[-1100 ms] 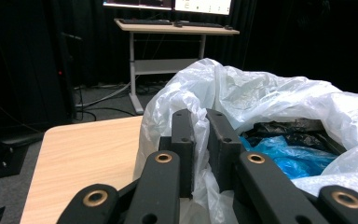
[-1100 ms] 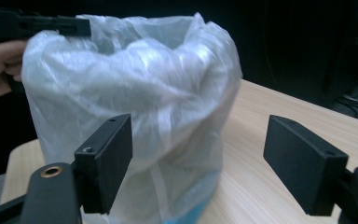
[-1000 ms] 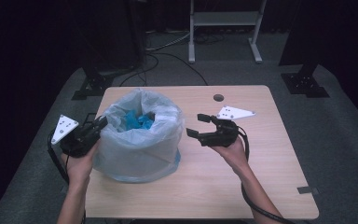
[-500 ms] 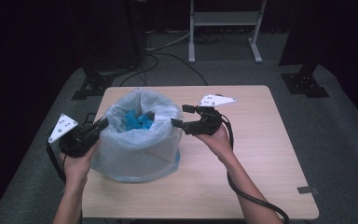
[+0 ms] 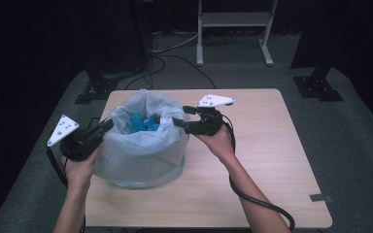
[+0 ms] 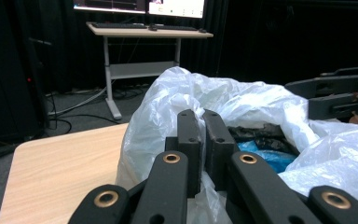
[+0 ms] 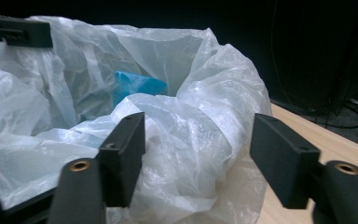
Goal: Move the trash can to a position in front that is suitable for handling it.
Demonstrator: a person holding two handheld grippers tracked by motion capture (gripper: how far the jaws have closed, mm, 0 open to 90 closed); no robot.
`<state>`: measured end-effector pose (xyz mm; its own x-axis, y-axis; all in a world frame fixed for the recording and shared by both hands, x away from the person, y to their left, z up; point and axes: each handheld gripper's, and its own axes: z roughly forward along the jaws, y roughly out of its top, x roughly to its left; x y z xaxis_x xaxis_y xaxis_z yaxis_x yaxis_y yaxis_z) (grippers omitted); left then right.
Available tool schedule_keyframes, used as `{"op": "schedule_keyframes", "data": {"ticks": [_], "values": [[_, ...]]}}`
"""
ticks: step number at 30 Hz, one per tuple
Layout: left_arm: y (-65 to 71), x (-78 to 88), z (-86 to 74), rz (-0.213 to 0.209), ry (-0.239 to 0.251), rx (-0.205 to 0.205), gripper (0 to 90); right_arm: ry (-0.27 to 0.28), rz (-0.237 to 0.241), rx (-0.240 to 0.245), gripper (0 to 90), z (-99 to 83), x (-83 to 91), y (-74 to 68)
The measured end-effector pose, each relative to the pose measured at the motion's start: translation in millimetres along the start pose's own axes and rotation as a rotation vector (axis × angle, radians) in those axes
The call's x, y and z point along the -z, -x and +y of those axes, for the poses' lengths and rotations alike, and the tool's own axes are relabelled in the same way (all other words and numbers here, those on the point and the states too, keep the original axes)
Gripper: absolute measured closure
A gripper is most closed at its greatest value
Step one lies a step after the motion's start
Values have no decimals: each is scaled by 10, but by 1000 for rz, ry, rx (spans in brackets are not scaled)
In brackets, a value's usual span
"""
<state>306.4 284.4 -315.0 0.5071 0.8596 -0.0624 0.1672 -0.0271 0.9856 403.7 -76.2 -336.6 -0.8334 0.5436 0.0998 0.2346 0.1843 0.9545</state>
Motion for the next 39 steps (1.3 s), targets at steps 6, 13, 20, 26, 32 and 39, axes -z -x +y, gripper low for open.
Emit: {"op": "schedule_keyframes", "data": {"ticks": [6, 13, 20, 26, 32, 39], "values": [[-5, 2, 37, -6, 12, 5, 874, -1, -39, 32, 516, 22, -35, -26], [-10, -9, 64, -14, 20, 12, 874, 3, -90, 60, 691, 58, -39, -36], [29, -56, 102, -36, 24, 17, 874, -1, -82, 53, 863, 121, -66, -50], [102, -141, 118, -85, 9, 15, 874, -21, -13, -35, 892, 170, -115, -111], [247, -228, 105, -148, -27, -11, 874, -45, 64, -90, 895, 231, -156, -233], [337, -310, 146, -196, -40, -7, 875, -41, 125, -73, 896, 339, -185, -427]]}}
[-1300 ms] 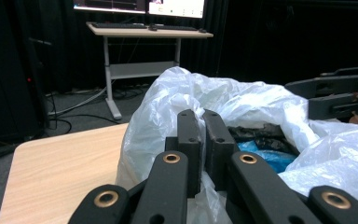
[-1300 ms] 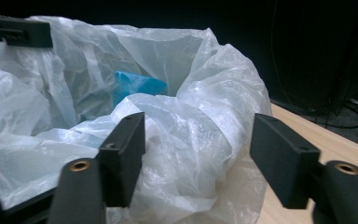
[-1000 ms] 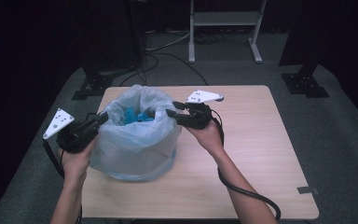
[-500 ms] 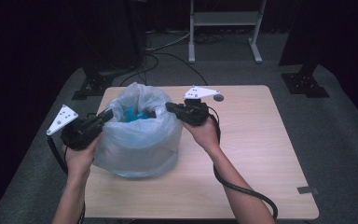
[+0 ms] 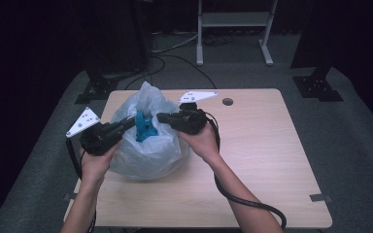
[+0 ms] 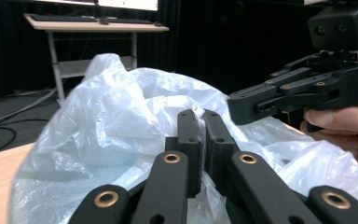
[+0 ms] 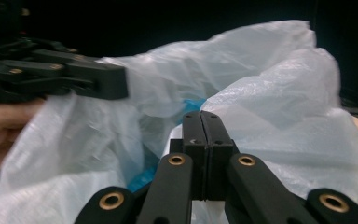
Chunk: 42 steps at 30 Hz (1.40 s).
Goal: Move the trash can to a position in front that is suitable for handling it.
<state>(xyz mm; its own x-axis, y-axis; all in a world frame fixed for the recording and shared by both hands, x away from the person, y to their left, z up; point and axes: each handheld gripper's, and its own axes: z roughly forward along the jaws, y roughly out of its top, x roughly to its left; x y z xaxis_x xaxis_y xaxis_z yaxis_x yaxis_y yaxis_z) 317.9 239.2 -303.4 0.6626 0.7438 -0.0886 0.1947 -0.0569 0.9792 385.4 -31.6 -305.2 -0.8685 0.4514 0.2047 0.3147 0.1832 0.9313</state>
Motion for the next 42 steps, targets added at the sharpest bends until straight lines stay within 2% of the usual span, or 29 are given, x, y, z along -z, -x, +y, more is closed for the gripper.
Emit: {"op": "schedule_keyframes", "data": {"ticks": [4, 9, 10, 12, 15, 24, 29, 30, 35, 42], "values": [[19, -33, 33, -21, 7, 8, 875, 7, 31, 29, 896, 56, -25, -124], [12, -56, 61, -55, 20, 45, 875, 11, 58, 85, 896, 101, -50, -277], [12, -56, 61, -55, 20, 45, 875, 7, 65, 102, 895, 102, -62, -317], [-4, -55, 58, -79, 31, 76, 875, -2, 74, 116, 896, 94, -80, -355], [0, -66, 45, -87, 28, 77, 870, -22, 89, 136, 895, 70, -115, -405], [-29, -75, 5, -108, 35, 114, 827, -64, 95, 176, 895, 28, -177, -458], [-53, -72, -13, -125, 40, 138, 812, -62, 98, 178, 895, 20, -189, -467], [-80, -62, -26, -137, 44, 158, 799, -72, 106, 183, 896, 16, -201, -476], [-130, -62, -50, -163, 56, 201, 780, -84, 112, 188, 895, 2, -218, -490], [-136, -93, -37, -191, 40, 214, 726, -92, 126, 197, 896, 0, -245, -525]]}}
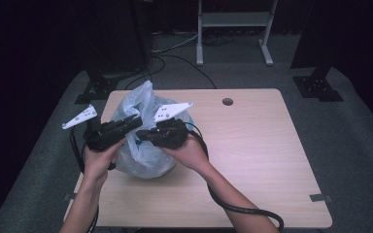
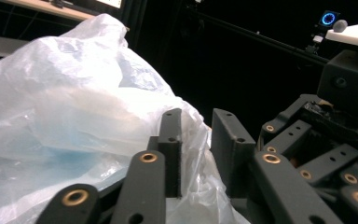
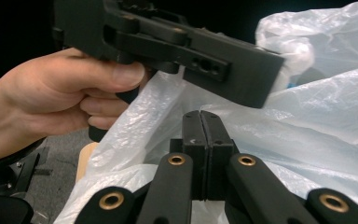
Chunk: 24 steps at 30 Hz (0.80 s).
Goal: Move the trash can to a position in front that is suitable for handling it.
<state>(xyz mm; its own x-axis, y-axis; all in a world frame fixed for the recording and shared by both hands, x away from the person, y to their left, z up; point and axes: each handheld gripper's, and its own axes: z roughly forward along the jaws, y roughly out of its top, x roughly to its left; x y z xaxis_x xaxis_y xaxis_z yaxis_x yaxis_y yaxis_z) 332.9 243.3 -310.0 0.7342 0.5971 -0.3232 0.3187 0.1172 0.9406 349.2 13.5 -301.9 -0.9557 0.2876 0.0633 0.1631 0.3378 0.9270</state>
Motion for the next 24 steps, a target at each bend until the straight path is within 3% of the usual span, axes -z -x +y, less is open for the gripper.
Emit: {"op": "schedule_keyframes", "data": {"ticks": [8, 12, 14, 17, 24], "values": [[21, -48, 4, 11, -54, -11, 706, 4, 20, 22, 896, 16, -4, -55], [54, -59, -15, 21, -73, -52, 852, 7, 26, 26, 895, 5, 6, -59], [68, -60, -18, 29, -74, -69, 878, 11, 33, 22, 890, -13, 18, -41], [64, -48, -12, 34, -60, -71, 890, 22, 57, 3, 768, -52, 47, -9], [45, 1, 17, 22, -37, -61, 892, 69, 35, -13, 578, -93, 196, 82]]}}
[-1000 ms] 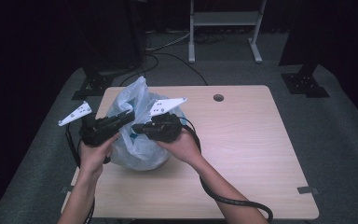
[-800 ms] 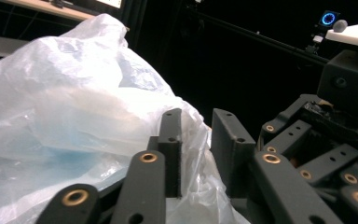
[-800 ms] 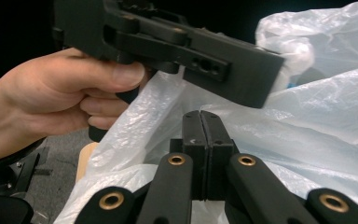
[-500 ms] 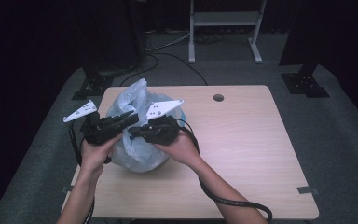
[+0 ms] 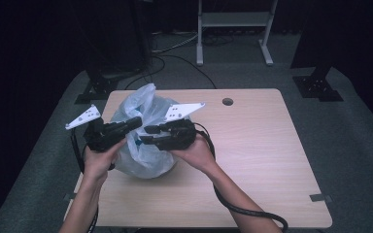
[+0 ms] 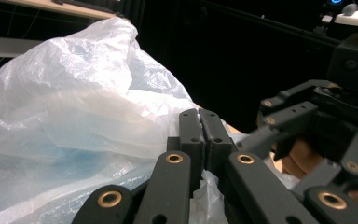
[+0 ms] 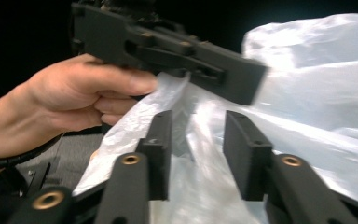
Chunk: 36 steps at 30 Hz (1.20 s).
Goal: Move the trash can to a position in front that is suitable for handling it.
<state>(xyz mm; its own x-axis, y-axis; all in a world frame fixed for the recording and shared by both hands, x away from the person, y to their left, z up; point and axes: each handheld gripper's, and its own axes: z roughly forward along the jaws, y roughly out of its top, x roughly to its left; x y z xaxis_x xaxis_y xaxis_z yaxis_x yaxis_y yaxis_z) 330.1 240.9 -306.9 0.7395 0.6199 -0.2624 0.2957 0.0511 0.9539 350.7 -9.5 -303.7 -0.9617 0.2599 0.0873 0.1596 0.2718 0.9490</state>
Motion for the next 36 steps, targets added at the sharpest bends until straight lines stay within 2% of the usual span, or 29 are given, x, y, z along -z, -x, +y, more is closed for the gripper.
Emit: {"op": "schedule_keyframes", "data": {"ticks": [3, 5, 7, 10, 14, 16, 22, 25, 29, 36], "values": [[-9, 26, 23, -4, 16, 7, 892, 15, -18, 1, 516, 7, 64, 53], [-7, 32, 35, -13, 15, 6, 892, 21, -24, -15, 486, 6, 103, 112], [21, 19, 43, -28, 15, 3, 892, 15, -29, -30, 454, 5, 119, 171], [76, -17, 52, -51, 8, -11, 891, -12, -31, -15, 412, 9, 84, 218], [165, -81, 69, -77, -5, -33, 891, -47, 5, 23, 383, 23, -20, 217], [204, -104, 80, -82, -12, -45, 891, -54, 4, 40, 361, 29, -62, 199], [275, -182, 79, -98, -23, -53, 890, -38, 16, 57, 354, 48, -134, 163], [305, -232, 68, -96, -31, -61, 890, -37, 15, 66, 359, 54, -161, 139], [309, -248, 71, -96, -25, -61, 890, -30, 6, 78, 408, 49, -168, 128], [326, -251, 91, -94, -20, -66, 889, 1, -8, 81, 606, 22, -166, 128]]}}
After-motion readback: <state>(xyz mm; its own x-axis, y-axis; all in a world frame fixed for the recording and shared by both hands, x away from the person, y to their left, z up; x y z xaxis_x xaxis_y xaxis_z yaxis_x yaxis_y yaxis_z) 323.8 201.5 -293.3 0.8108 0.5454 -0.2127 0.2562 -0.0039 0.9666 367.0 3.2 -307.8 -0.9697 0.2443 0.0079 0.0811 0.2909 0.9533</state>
